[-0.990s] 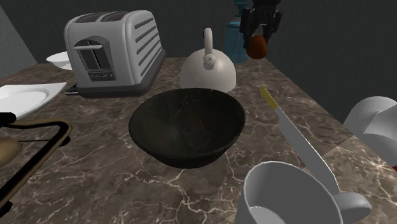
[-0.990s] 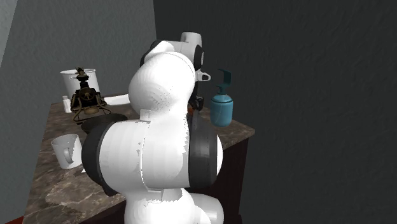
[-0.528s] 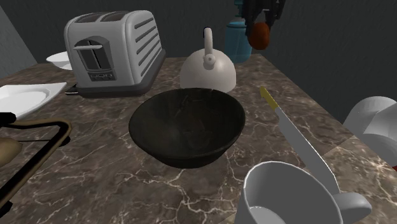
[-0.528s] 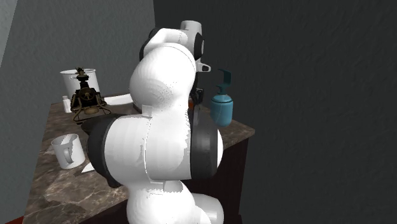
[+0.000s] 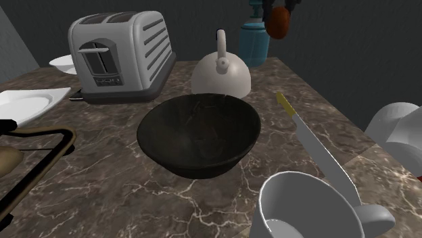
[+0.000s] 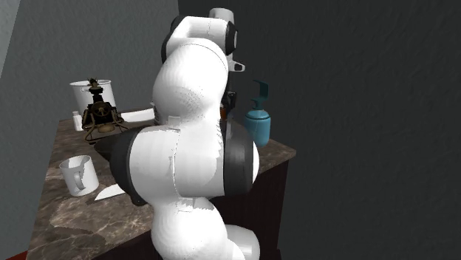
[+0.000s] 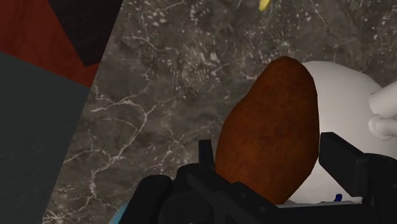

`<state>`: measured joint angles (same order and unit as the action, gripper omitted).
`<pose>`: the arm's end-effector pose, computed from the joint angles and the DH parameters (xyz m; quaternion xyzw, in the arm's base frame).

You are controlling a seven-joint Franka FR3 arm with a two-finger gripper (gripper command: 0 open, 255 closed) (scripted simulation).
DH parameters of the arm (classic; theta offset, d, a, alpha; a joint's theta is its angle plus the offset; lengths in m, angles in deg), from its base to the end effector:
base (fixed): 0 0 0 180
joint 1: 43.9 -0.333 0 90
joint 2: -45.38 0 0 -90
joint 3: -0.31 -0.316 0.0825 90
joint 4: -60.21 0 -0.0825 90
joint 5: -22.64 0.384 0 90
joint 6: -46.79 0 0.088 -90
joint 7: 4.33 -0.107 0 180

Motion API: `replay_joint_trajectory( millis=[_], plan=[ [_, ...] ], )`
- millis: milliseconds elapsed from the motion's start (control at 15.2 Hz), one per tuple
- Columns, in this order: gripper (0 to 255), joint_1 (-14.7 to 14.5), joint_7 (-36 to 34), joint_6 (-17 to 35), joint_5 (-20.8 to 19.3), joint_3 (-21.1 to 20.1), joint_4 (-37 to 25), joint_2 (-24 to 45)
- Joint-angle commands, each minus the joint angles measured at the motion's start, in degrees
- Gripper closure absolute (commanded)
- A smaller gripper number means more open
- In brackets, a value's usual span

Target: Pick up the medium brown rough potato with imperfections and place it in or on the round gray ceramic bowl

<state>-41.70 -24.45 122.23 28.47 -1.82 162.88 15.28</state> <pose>0.3478 0.0182 0.7392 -0.9854 0.1635 -0.0176 0.0432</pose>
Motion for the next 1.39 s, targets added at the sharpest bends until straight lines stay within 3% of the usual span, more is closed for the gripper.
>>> replay_joint_trajectory(
  millis=[0,660,1320],
  plan=[
    [255,-0.30,-1.44,-0.69,0.49,-1.05,-0.96,0.15],
    [255,-3.13,-16.22,0.24,5.46,-12.82,-2.85,0.98],
    [255,-5.11,-32.20,1.87,7.09,-26.31,-11.36,8.60]
  ],
)
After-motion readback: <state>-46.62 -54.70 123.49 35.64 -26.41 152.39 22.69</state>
